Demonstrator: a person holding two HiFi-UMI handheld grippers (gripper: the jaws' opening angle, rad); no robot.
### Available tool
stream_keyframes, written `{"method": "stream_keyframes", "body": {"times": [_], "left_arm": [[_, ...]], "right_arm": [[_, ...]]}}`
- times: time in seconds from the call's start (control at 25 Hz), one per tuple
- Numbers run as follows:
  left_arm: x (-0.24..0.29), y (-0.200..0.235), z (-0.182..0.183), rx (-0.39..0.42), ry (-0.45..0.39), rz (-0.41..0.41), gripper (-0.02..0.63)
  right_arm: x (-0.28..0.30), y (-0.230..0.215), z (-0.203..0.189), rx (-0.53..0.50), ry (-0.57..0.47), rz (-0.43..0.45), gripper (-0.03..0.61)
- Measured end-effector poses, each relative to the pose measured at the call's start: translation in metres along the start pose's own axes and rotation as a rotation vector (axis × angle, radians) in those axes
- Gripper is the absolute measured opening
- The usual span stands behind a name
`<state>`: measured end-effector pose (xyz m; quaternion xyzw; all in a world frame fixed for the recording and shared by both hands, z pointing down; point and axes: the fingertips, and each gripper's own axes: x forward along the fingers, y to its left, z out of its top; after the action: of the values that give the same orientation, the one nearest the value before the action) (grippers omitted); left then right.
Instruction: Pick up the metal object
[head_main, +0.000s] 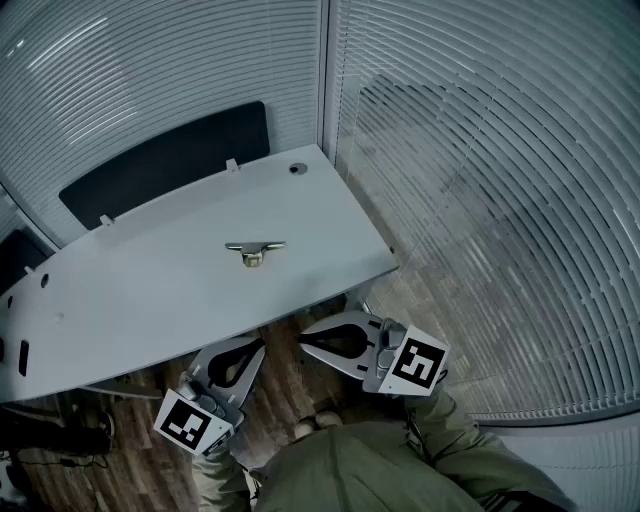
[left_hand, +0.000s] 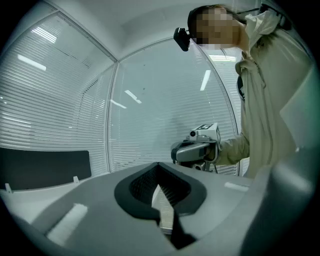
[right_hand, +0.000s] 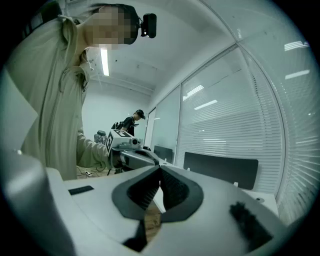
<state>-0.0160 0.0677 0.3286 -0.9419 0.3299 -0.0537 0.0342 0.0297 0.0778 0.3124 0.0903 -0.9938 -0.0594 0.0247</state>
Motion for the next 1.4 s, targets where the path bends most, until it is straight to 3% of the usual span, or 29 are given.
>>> {"method": "stream_keyframes", "body": {"times": [0.64, 1.24, 1.4], "left_arm": [[0.027, 0.030, -0.020, -0.035, 0.034, 0.041, 0.005], [0.060, 0.145, -0.042, -0.059, 0.023, -0.035, 0.005], [0.064, 0.176, -0.055, -0.129, 0.079, -0.066, 0.005]], "right_arm": [[0.006, -0.045, -0.022, 0.051, -0.009, 0.021, 0.003], [0.087, -0.143, -0.041, 0.061, 0.042, -0.025, 0.005], [0.116, -0.167, -0.050, 0.075, 0.062, -0.038, 0.004]]}}
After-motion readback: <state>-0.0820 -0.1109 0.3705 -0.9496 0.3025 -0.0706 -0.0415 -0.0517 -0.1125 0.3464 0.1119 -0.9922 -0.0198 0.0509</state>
